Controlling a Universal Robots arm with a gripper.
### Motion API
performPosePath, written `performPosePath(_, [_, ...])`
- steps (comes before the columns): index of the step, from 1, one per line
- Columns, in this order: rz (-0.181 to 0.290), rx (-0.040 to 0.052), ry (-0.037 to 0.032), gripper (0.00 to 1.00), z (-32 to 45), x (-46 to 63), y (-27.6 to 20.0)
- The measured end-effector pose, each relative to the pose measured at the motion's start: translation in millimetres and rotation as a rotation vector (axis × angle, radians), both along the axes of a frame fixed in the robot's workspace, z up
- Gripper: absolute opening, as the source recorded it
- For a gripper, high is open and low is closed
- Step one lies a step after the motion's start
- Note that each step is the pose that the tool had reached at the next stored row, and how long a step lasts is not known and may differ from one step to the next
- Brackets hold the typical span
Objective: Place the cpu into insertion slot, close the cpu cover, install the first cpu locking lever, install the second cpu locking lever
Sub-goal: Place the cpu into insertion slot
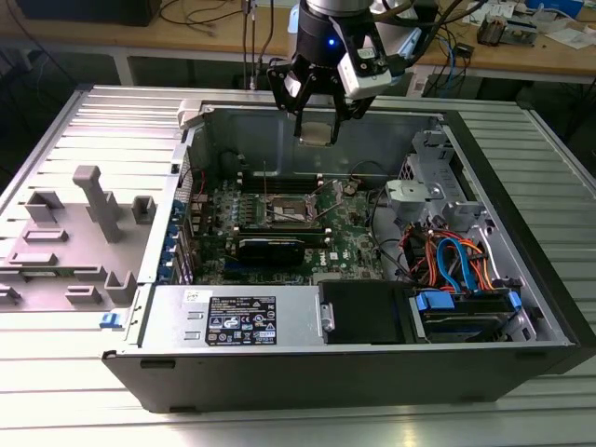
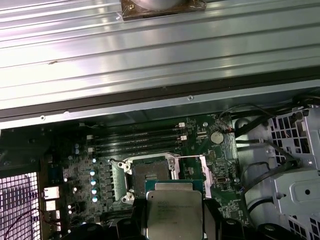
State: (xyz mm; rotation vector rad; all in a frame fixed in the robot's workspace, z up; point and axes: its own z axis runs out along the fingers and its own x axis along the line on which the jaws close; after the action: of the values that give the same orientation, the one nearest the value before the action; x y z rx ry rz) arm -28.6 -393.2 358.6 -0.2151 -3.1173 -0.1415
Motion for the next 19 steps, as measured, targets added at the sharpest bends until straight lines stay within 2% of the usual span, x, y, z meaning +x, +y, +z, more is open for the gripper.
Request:
performPosePath(8, [-0.080, 0.0000, 0.0001, 0.54, -0.8, 0.0, 0.0])
performPosePath(19, [-0.088, 0.0000, 0.0000, 0.54, -0.9, 0.0, -0.4])
